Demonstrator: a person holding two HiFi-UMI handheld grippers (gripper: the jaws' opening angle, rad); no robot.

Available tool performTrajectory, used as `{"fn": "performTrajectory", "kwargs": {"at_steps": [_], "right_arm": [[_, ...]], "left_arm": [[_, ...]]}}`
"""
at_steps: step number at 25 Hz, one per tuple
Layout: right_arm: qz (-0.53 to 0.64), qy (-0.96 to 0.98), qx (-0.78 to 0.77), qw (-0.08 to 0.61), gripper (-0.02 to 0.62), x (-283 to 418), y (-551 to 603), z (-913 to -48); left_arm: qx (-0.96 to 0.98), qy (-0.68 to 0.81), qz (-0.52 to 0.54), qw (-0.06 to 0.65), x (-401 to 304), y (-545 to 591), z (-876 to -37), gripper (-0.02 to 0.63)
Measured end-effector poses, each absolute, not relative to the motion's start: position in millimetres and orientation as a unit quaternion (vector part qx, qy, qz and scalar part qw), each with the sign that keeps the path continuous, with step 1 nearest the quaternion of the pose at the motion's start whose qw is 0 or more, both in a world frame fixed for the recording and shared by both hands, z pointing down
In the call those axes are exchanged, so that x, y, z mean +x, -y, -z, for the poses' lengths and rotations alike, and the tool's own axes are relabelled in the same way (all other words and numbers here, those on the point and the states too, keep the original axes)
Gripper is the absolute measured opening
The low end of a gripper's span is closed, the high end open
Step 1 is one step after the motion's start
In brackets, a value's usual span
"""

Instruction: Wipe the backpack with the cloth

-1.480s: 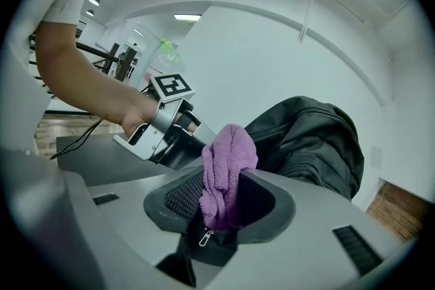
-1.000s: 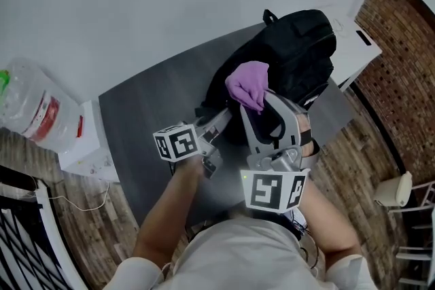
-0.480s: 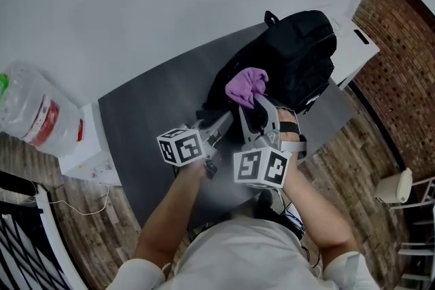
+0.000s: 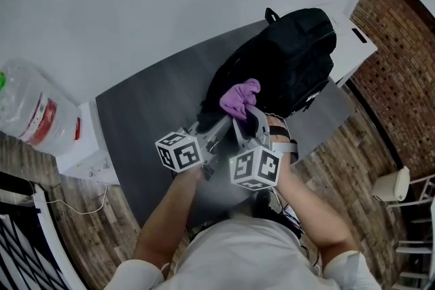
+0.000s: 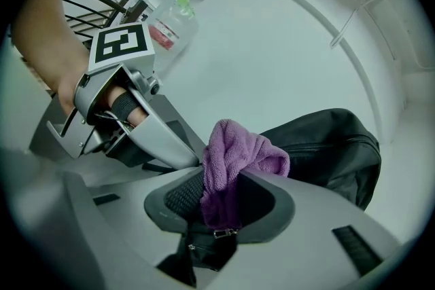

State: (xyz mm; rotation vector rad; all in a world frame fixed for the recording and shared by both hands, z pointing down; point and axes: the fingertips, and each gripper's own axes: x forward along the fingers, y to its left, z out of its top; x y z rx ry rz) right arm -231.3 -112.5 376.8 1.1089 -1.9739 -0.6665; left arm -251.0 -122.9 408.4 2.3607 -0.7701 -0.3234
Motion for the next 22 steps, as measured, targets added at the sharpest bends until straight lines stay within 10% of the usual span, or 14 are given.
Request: {"fn": "performTrajectory", "kwargs": {"at_steps": [22], "right_arm": [[0.224, 0.836, 0.306, 0.395, 0.137, -279.5, 60.4, -426.0]], "left_arm": [[0.893, 0.327, 0.123, 0.285, -303.2, 72.8, -426.0, 0.091]]}}
